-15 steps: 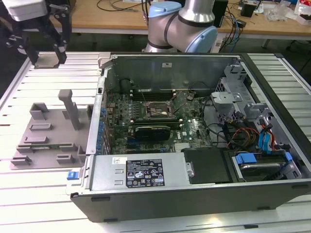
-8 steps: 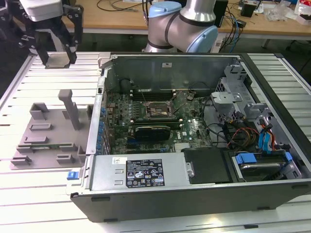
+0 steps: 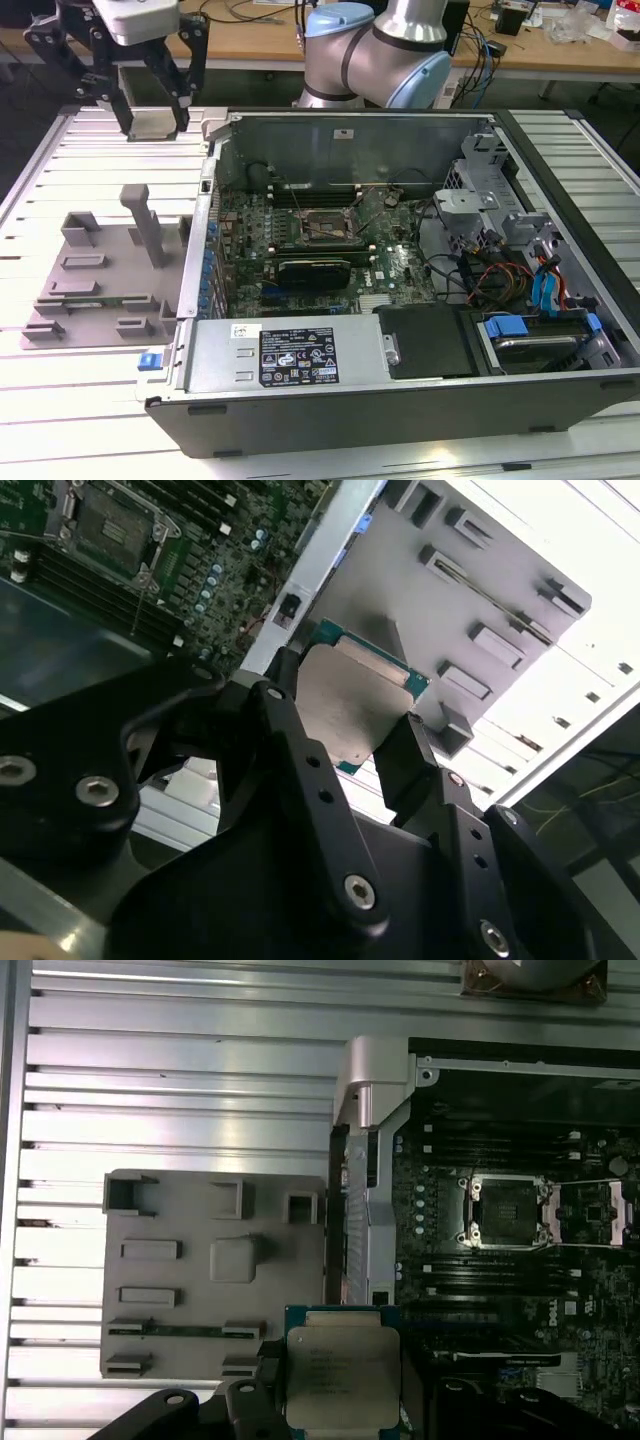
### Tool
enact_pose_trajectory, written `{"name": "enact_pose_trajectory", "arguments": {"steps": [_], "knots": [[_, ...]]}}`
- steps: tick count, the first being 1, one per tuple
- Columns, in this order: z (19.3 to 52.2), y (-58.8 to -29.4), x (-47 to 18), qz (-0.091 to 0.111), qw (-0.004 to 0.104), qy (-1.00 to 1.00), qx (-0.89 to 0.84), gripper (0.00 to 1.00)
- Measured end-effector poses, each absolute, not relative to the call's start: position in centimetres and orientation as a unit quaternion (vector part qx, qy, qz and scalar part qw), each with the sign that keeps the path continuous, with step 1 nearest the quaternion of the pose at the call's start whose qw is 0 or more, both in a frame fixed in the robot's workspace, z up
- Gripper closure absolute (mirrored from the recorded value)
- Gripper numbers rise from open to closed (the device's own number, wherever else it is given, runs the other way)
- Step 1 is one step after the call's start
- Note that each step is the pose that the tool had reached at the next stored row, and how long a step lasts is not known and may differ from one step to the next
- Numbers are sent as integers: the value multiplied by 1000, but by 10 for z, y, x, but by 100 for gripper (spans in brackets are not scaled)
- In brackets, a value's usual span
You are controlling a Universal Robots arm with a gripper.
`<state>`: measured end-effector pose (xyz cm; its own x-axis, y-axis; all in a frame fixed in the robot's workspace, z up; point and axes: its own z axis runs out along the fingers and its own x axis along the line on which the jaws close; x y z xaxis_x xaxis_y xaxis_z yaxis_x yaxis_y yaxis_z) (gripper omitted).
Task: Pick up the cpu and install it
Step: 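Pick up the cpu and move it towards the insertion slot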
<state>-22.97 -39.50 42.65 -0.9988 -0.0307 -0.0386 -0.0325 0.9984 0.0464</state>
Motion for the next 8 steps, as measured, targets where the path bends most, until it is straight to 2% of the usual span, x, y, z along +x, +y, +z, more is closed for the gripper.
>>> {"name": "enact_pose_trajectory", "arguments": {"steps": [8], "knots": [[426,-395,-192,24,19,999,-16,45]]}}
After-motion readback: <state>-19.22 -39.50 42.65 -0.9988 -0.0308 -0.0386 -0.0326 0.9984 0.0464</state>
